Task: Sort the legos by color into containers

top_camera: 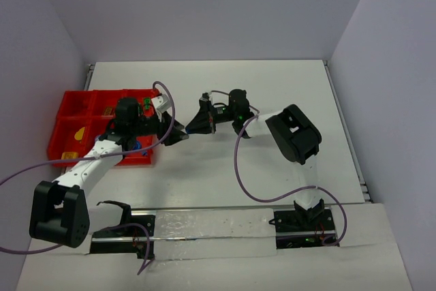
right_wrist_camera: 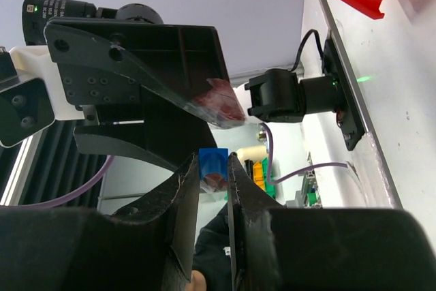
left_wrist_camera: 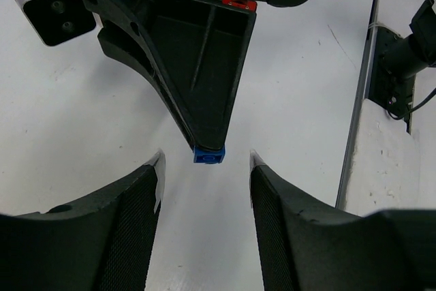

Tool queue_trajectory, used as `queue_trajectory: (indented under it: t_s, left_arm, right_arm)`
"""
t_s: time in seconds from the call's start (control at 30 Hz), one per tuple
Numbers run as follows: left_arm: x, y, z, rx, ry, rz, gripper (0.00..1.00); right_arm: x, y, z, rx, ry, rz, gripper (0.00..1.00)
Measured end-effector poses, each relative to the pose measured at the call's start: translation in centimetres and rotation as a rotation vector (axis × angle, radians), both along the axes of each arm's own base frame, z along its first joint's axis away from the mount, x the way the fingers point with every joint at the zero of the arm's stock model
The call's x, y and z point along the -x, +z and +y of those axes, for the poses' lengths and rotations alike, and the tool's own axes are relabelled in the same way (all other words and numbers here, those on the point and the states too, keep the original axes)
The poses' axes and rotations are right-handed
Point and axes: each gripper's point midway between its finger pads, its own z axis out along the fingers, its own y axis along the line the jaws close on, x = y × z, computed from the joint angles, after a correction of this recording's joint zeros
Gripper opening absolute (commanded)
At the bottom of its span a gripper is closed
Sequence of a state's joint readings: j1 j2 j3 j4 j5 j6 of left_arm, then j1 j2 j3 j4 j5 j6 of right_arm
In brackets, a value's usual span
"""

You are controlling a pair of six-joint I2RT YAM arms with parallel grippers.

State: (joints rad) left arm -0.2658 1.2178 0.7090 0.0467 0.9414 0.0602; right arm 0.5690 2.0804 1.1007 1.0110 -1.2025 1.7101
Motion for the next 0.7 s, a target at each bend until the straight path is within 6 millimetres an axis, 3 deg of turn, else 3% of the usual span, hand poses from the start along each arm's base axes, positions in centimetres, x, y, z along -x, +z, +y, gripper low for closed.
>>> queue_trajectory:
  t_s: [0.2,0.37,0.47,0.57,0.7]
  left_arm:
    - [-0.36,-0.20,-0.21,0.008,0.005,0.014,0.47]
    - [-0.57,0.21,-0.39,0.029,0.013,0.023,0.47]
    - [-0.58,0.51,-0.51,0.042,0.013,0.027,0.35]
    - [-0.38,0.54,-0.64,0.047,0.009,0.041,0.12]
    - [-0.32,0.48,-0.68,0.048,0.007,0.046,0.00]
  right_arm:
    - [0.33,0.19,0.14,-0.009,0.011,-0.012,0.00]
    - [0.57,0.04,0.25,-0.009,0.021,-0.011,0.00]
    - [0.54,-0.07,0.27,-0.008,0.021,-0.007,0.00]
    - [0.37,-0.23,0.35,-0.007,0.019,0.000,0.00]
    - [0.22,-0.26,0.30,-0.004,0.015,0.012,0.00]
